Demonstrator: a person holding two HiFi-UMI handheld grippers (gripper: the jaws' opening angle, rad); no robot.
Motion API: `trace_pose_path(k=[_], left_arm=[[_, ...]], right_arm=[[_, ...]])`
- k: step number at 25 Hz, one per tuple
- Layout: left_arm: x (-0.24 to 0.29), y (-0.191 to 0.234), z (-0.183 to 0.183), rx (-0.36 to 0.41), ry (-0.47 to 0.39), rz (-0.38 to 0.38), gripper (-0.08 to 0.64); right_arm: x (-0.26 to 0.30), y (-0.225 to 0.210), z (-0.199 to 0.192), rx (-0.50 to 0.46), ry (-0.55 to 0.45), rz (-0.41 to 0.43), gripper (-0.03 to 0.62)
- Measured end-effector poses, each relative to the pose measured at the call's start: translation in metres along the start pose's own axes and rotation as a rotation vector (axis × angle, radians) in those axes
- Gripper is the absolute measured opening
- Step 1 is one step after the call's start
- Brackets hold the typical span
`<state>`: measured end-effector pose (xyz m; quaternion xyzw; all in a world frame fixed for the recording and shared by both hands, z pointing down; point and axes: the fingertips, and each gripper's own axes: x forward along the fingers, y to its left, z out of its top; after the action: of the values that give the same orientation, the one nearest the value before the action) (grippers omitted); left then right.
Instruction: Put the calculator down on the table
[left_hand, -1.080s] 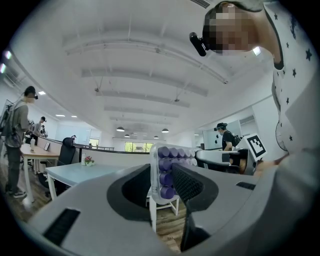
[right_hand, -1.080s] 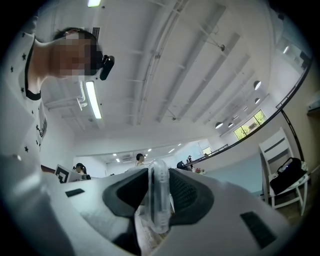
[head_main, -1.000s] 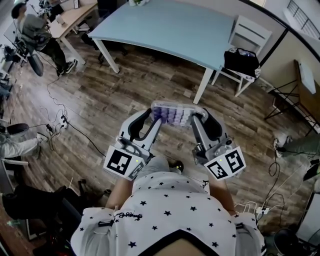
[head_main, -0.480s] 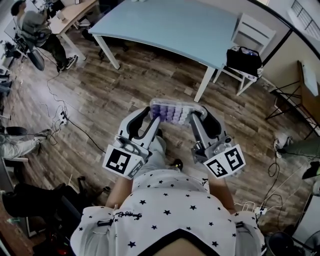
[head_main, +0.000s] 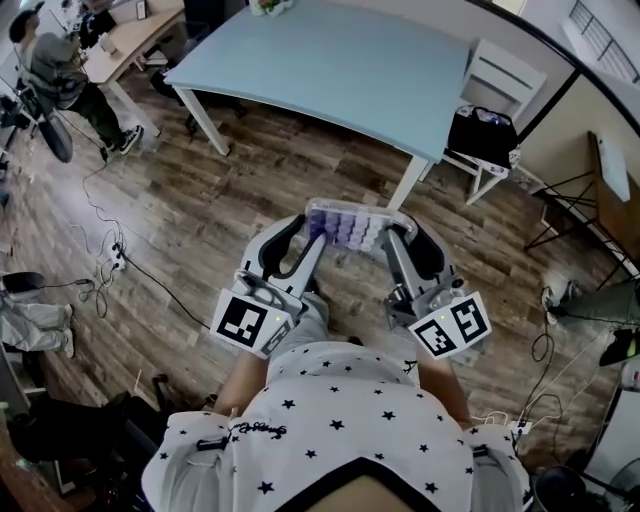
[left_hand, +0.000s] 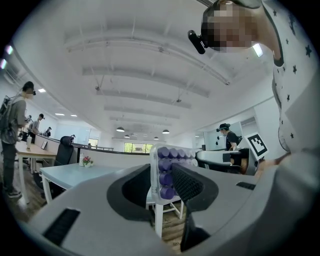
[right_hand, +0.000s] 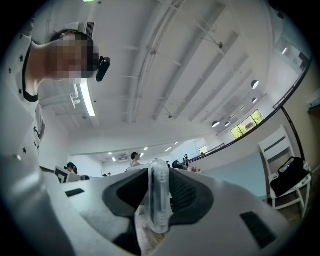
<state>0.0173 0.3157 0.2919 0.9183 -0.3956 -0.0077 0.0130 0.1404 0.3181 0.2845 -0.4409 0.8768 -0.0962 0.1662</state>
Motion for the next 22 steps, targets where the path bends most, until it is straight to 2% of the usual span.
trace_pose_path(k=[6, 22], left_arm=[[0.02, 0.038, 0.005, 0.0, -0.003, 0.001, 0.146], [0.042, 0.145, 0.012, -0.018, -0.027, 0.0, 0.146]], right_arm=[[0.042, -0.014, 0.0, -0.008, 0.0, 0.005, 0.124], [0.151, -0.017, -0.014, -0.034, 0.013, 0.003, 0.124]])
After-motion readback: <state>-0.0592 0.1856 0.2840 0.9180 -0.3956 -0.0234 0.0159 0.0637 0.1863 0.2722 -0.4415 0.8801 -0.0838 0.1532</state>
